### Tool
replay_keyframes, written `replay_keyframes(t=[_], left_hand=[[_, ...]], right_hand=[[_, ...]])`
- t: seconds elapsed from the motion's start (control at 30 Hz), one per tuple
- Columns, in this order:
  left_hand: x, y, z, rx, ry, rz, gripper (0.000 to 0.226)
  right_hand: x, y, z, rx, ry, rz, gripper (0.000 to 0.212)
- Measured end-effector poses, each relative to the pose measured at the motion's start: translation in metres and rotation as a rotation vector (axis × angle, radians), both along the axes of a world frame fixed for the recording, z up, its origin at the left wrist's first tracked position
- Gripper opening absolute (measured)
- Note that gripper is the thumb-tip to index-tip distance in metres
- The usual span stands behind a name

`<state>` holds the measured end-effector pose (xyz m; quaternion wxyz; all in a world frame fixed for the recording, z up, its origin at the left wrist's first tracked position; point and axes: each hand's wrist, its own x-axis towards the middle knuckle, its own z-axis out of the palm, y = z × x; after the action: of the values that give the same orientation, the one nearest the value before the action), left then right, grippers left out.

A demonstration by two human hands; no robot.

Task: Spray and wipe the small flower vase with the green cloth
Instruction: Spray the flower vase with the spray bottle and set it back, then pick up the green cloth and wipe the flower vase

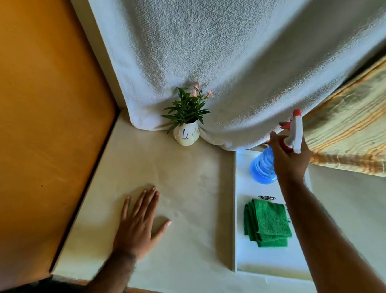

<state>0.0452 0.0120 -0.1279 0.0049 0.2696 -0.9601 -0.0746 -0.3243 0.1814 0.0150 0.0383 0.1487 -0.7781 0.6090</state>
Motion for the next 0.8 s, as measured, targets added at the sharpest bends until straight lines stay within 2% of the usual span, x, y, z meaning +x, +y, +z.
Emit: replay_keyframes(t=[0.07,0.17,0.2,0.27,0.4,0.5,0.57,0.63,0.7,0.8], left_hand=[[0.0,0.0,0.0,0.0,-0.003,0.003,0.092],[0.001,0.0,-0.001,-0.001,-0.009,0.006,0.091],[0.001,0.0,-0.001,0.001,-0.01,0.007,0.091],[0.001,0.0,-0.002,0.007,-0.01,0.008,0.091],[0.001,0.0,-0.002,0.021,-0.002,0.009,0.091],[0.001,0.0,0.0,0.032,-0.002,0.006,0.091],[0.001,0.001,0.0,0.033,0.004,0.007,0.09],[0.001,0.001,0.002,0.027,0.009,0.011,0.09],[0.001,0.002,0.003,0.023,0.011,0.007,0.089],[0.001,0.002,0.003,0.019,0.004,0.007,0.09]], right_hand=[[0.0,0.001,-0.005,-0.019,0.009,0.021,0.019],[0.0,0.002,-0.01,-0.021,-0.011,0.021,0.012],[-0.001,0.003,-0.012,-0.01,-0.019,0.018,0.015],[-0.002,0.005,-0.016,0.002,-0.035,0.022,0.038],[0.002,0.017,-0.019,0.147,-0.146,0.115,0.06],[0.025,0.045,-0.033,0.241,-0.021,0.065,0.085],[0.051,0.072,-0.047,0.347,0.131,0.061,0.084],[0.075,0.102,-0.065,0.537,0.274,0.223,0.085],[0.091,0.13,-0.083,0.776,0.382,0.44,0.094],[0.099,0.153,-0.1,0.976,0.426,0.627,0.104]])
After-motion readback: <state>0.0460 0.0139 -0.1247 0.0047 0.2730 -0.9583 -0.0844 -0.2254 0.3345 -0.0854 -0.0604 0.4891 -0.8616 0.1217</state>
